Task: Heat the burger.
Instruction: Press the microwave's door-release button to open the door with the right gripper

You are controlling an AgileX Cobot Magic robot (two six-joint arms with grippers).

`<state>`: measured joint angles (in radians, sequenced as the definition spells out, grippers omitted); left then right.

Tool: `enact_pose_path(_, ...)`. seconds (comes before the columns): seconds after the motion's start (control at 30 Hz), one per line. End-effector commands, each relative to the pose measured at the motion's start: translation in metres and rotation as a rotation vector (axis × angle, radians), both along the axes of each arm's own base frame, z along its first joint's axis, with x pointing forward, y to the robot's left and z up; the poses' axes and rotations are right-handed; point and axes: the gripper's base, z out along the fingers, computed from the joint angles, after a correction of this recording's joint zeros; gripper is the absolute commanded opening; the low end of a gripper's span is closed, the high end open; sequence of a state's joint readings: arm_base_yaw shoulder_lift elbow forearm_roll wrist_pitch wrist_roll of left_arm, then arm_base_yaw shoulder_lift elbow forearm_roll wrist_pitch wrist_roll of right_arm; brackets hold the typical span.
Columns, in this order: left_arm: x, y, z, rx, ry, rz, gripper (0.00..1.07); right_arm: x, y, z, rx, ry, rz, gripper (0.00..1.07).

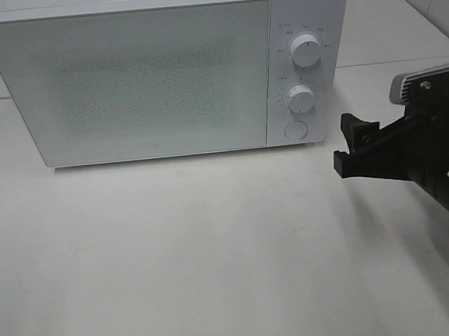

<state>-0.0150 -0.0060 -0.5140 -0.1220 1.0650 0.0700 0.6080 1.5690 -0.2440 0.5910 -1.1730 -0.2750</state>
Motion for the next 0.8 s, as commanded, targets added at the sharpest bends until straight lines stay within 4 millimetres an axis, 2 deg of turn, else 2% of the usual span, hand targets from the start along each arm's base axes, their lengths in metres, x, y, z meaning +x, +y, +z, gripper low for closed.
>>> enact_pose_path(0.03,-0.001,0.000,0.000,-0.004,-0.003,0.001,0.98,-0.003,0.002,-0.002,-0.012,-0.017,-0.022,0.75)
enact_pose_path(0.2,-0.001,0.000,0.000,-0.004,-0.003,0.001,0.98,-0.010,0.015,-0.009,-0.018,-0.026,-0.023,0.75)
enact_pose_path(0.57,-0.001,0.000,0.000,-0.004,-0.003,0.001,0.98,-0.010,0.033,-0.018,-0.020,-0.010,-0.008,0.75)
enact_pose_path(0.8,-0.001,0.000,0.000,-0.004,-0.003,0.001,0.98,-0.010,0.034,-0.019,-0.020,-0.005,-0.006,0.75)
